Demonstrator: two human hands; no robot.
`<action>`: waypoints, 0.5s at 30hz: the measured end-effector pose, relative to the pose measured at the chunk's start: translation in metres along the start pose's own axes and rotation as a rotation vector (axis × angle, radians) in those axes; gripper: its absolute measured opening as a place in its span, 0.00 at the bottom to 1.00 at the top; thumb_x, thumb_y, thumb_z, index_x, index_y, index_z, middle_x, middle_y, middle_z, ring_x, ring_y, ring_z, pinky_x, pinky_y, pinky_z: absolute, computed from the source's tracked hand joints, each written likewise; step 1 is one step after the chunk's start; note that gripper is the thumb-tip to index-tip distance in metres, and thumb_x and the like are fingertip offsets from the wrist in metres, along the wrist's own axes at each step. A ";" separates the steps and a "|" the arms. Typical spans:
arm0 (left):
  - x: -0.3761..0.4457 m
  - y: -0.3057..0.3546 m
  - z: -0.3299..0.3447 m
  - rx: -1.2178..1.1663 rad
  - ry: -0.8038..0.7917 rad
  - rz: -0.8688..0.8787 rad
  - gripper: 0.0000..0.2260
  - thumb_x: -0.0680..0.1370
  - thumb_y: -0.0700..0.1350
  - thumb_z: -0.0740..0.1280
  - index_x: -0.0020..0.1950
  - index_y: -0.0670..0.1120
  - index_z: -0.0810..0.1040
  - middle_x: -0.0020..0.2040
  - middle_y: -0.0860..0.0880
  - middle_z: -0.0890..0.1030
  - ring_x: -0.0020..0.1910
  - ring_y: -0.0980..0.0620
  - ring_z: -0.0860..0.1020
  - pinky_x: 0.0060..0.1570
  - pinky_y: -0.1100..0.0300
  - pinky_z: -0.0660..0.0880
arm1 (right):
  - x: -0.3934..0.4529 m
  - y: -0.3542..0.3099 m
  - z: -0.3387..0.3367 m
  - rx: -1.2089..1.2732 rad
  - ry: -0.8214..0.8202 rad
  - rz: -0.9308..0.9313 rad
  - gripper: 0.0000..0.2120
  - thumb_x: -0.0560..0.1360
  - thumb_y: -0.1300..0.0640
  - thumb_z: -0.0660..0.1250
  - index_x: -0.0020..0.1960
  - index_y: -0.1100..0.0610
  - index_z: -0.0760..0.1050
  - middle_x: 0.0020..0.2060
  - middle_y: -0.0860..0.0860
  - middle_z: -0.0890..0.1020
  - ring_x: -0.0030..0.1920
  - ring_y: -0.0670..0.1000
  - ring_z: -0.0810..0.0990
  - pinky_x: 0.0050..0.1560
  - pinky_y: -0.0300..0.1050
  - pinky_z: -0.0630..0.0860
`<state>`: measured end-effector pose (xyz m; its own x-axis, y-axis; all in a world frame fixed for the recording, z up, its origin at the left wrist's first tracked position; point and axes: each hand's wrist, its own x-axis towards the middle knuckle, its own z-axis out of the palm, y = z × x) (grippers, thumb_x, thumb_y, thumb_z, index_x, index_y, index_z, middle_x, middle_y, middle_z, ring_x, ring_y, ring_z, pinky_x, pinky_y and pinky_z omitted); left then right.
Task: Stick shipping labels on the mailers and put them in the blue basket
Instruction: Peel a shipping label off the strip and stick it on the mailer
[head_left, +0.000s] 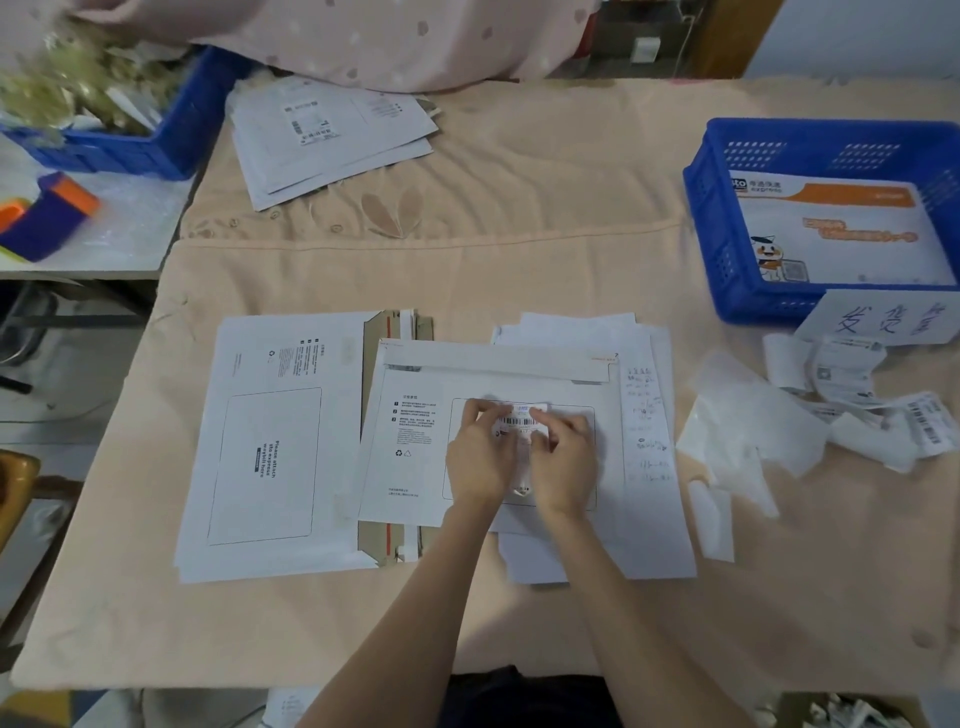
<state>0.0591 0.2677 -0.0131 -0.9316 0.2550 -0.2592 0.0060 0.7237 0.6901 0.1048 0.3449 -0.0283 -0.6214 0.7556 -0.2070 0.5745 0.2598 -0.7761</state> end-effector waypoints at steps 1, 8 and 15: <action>0.000 -0.001 0.000 0.007 -0.003 0.004 0.14 0.78 0.43 0.64 0.63 0.49 0.78 0.61 0.56 0.73 0.44 0.51 0.79 0.40 0.61 0.68 | 0.000 0.001 0.001 -0.002 0.001 -0.001 0.17 0.75 0.66 0.65 0.57 0.50 0.81 0.51 0.45 0.76 0.45 0.49 0.79 0.46 0.42 0.75; 0.001 -0.003 0.001 0.020 -0.002 0.044 0.15 0.78 0.42 0.64 0.64 0.49 0.77 0.62 0.56 0.72 0.45 0.51 0.79 0.40 0.61 0.68 | 0.001 0.000 0.002 0.015 0.006 0.032 0.16 0.75 0.65 0.65 0.57 0.50 0.81 0.51 0.46 0.76 0.43 0.46 0.77 0.48 0.45 0.76; 0.002 -0.005 0.004 0.055 -0.001 0.056 0.15 0.78 0.42 0.64 0.64 0.48 0.77 0.64 0.55 0.72 0.47 0.49 0.80 0.41 0.60 0.70 | 0.002 0.002 0.003 0.029 0.005 0.043 0.16 0.75 0.65 0.65 0.57 0.49 0.81 0.54 0.46 0.76 0.45 0.46 0.78 0.50 0.44 0.76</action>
<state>0.0588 0.2675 -0.0196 -0.9289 0.2965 -0.2217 0.0782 0.7425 0.6652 0.1033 0.3453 -0.0324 -0.5939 0.7688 -0.2372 0.5844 0.2095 -0.7839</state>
